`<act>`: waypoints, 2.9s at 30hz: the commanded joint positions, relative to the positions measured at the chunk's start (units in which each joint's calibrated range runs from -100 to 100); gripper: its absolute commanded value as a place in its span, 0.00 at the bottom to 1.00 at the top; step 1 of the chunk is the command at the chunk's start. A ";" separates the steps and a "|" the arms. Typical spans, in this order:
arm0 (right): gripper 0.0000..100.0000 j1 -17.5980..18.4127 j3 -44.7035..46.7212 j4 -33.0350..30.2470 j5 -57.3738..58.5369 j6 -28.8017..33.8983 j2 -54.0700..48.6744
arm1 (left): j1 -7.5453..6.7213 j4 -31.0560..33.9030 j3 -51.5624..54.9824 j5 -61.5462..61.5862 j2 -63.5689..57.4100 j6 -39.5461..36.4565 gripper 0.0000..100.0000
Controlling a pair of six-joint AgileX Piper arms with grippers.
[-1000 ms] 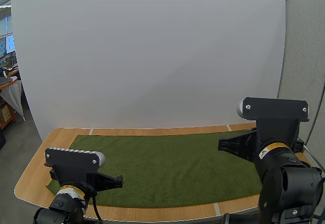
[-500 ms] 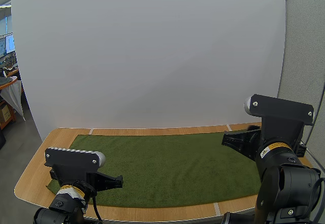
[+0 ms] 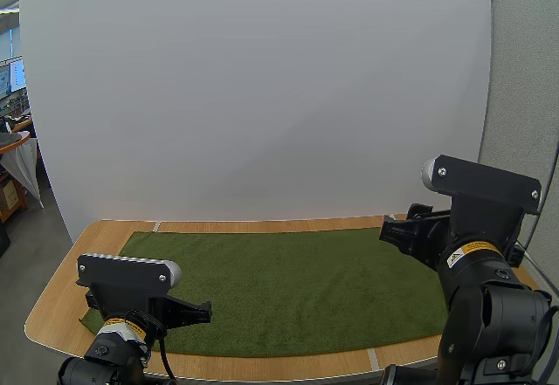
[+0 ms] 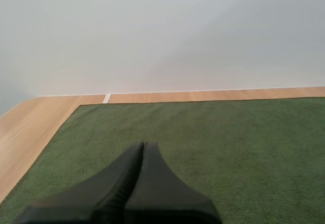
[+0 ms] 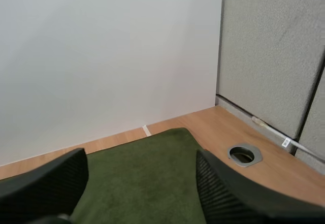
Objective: Fold the towel
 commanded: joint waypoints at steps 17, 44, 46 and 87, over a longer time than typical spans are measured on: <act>1.00 -0.17 -14.07 -6.12 -4.10 6.65 29.44 | 0.00 -0.73 0.10 -1.38 -0.22 -0.29 0.00; 1.00 -0.17 -33.03 -9.30 -2.40 -3.33 66.12 | 0.00 -0.73 0.10 -1.38 -0.22 -0.29 0.00; 1.00 -0.17 -36.69 -9.04 -0.33 -5.11 71.75 | 0.00 -0.73 0.10 -1.38 -0.22 -0.29 0.00; 1.00 -8.76 -94.02 26.84 30.22 -50.31 135.65 | 0.00 -0.73 0.10 -1.38 -0.22 -0.29 0.00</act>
